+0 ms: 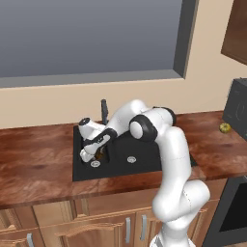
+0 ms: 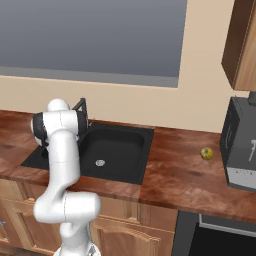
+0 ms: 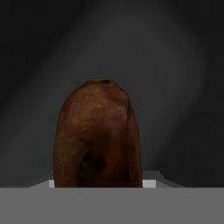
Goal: Turn on the sink faucet. Then move the sweet potato from the counter to the sink. Turn off the sink. Move the vegetable from the sink to the pot next to the stove. Finally move the pot to the rear left burner.
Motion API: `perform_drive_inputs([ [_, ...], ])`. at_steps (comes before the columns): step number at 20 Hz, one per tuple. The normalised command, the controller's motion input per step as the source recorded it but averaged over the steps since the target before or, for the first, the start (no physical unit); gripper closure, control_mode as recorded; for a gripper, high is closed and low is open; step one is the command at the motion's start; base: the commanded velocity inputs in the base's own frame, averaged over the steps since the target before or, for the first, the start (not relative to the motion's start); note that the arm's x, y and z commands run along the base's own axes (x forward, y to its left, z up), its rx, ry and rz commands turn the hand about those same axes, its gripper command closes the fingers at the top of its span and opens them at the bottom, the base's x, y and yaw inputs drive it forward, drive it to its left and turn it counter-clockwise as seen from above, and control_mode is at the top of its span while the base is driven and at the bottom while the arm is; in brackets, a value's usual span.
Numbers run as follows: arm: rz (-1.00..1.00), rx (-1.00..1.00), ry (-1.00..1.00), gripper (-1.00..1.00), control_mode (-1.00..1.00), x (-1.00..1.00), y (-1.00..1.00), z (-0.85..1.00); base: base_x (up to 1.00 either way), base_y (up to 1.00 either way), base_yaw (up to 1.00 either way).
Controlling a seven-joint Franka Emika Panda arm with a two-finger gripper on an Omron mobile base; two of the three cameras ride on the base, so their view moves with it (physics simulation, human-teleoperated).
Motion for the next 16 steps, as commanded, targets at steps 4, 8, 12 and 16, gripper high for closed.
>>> perform_drive_inputs([
  [4,0.11,0.0,0.0,1.0,-1.0,0.0,0.01,-0.24,0.0,0.0,0.0],
  [8,0.12,0.0,0.0,1.0,-1.0,0.01,0.03,-0.25,0.0,0.0,0.0],
  [12,0.11,0.0,0.0,1.0,-1.0,0.06,0.06,-0.21,0.0,0.0,0.0],
  [16,0.09,0.0,0.0,1.0,-1.0,0.1,0.04,-0.25,0.0,0.0,0.0],
])
